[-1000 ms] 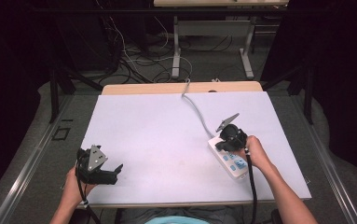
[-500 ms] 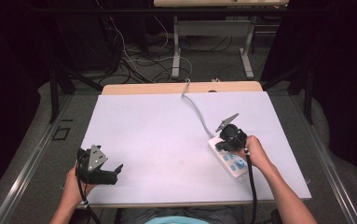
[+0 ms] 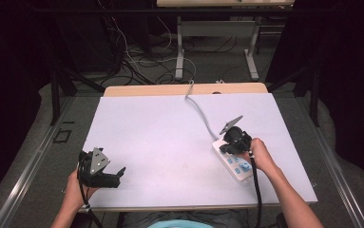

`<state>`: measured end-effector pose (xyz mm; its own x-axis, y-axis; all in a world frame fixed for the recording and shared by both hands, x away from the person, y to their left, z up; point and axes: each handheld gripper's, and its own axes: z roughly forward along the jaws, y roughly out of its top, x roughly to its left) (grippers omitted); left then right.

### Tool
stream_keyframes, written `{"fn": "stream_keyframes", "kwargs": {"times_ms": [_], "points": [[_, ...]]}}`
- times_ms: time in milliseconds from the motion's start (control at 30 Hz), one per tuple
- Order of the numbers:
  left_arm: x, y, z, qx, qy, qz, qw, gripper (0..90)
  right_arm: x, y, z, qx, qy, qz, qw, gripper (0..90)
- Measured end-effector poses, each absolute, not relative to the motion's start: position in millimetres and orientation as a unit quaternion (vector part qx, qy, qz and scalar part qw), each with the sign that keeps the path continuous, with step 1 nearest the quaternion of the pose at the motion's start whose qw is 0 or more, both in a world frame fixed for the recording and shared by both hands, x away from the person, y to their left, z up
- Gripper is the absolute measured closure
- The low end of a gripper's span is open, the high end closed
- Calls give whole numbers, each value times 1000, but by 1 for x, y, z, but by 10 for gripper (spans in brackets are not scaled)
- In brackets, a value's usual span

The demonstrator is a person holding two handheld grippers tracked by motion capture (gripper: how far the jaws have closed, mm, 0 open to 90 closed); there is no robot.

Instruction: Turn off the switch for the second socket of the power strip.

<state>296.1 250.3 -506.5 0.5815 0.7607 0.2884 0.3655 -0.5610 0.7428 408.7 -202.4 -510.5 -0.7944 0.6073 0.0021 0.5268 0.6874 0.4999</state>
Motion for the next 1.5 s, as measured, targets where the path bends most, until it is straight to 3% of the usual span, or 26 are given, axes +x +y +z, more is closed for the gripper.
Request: {"fn": "stream_keyframes", "kwargs": {"times_ms": [1500], "points": [[295, 250, -506, 829, 340, 307, 321, 1, 412, -201, -513, 304, 915, 251, 90, 900]]}}
